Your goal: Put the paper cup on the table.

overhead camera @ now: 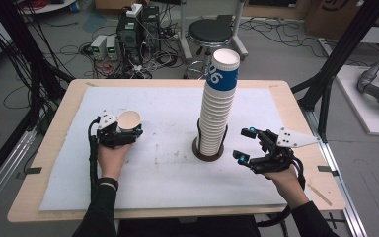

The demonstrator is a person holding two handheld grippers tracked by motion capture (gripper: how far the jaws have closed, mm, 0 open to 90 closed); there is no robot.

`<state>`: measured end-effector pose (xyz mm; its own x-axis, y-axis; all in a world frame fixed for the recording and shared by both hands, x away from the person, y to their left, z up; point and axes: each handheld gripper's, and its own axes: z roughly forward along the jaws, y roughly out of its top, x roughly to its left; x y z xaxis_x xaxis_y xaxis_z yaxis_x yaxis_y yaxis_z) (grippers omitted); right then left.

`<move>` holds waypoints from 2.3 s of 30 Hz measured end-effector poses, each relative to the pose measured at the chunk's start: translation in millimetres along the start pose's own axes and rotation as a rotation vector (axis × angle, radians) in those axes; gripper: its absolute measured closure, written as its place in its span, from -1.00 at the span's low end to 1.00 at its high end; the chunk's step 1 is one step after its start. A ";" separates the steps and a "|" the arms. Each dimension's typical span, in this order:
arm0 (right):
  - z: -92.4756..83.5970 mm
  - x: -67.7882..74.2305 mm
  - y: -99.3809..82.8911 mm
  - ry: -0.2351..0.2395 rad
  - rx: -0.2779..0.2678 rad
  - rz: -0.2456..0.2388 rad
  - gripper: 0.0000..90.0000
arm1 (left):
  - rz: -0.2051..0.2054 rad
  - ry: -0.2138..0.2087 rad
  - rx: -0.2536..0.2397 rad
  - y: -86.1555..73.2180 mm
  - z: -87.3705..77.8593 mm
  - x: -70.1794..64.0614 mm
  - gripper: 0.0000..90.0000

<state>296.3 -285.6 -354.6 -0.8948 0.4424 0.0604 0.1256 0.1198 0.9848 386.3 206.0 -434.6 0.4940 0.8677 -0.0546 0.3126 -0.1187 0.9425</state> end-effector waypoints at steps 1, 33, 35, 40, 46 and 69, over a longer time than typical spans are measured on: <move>0.0 0.0 0.0 0.001 -0.001 0.000 -0.56 | 0.003 0.005 0.007 0.3 -0.3 -0.5 -0.68; -0.7 0.5 0.8 0.007 -0.005 -0.006 -0.56 | 0.007 0.022 0.066 1.0 -29.4 -0.9 -0.72; -0.7 0.2 0.7 0.005 -0.004 -0.006 -0.56 | 0.010 0.025 0.073 1.1 -34.5 -0.2 -0.72; -0.5 0.1 0.7 0.006 -0.001 -0.002 -0.56 | 0.008 0.022 0.067 0.2 -48.3 0.1 -0.72; -1.2 -1.7 0.3 0.003 0.004 -0.006 -0.56 | 0.013 -0.006 0.038 3.4 -65.2 -7.1 -0.72; -5.9 -13.2 -6.2 -0.018 0.030 0.011 -0.56 | 0.159 -0.450 -0.185 46.2 -75.4 -91.0 -0.71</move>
<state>304.8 -297.4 -360.6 -0.8855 0.4597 0.0678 0.1482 0.1412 0.9788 294.6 158.0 -361.3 0.8367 0.5476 -0.0040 0.0766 -0.1097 0.9910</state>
